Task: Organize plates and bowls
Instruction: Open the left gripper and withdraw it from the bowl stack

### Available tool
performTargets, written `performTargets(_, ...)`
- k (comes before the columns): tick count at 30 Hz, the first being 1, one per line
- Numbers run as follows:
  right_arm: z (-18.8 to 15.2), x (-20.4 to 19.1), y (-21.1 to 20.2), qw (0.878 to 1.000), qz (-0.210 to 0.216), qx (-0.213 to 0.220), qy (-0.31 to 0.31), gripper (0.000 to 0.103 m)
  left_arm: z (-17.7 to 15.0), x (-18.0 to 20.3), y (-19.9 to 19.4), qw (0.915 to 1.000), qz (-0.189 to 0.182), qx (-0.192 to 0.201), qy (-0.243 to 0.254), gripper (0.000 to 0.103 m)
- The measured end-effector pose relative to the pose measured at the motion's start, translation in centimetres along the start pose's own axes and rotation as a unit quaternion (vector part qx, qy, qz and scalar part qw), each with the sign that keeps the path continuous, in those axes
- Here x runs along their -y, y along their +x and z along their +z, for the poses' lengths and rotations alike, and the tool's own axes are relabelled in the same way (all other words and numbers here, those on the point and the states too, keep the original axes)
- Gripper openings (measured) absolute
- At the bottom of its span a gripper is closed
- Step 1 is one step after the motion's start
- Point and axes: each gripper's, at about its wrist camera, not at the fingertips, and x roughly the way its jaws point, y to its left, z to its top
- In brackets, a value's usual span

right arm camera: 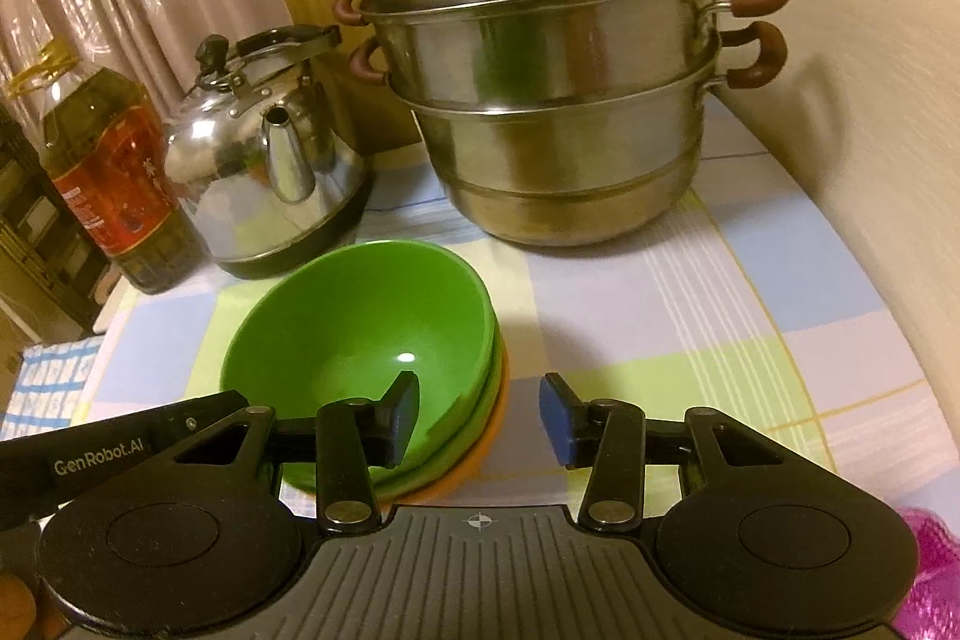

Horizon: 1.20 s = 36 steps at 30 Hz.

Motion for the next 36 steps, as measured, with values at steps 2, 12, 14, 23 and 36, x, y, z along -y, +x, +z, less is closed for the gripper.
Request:
performTargets(2,-0.4,0.1,-0.6,1.0,0.003,-0.003,0.007,0.045,-0.3,0.0,-0.8,1.0,-0.003,0.002,-0.002,0.023)
performTargets(12,-2.6,-0.3,-4.0,1.0,0.006,-0.011,0.026,0.045,-2.4,0.6,-4.5,0.9997,-0.022,0.002,-0.013,0.023)
performTargets(14,-3.0,-0.4,-4.7,1.0,0.006,-0.012,0.028,0.045,-2.9,0.6,-5.2,0.9996,-0.024,0.002,-0.015,0.023)
performTargets(23,-5.1,-0.7,-7.7,0.999,0.002,-0.01,0.036,0.045,-5.1,0.6,-7.9,0.9998,-0.02,0.002,-0.003,0.023)
performTargets(36,-8.3,-0.8,-11.0,0.998,-0.008,-0.008,0.057,0.045,-7.4,0.3,-10.3,0.9997,-0.023,-0.001,0.007,0.025)
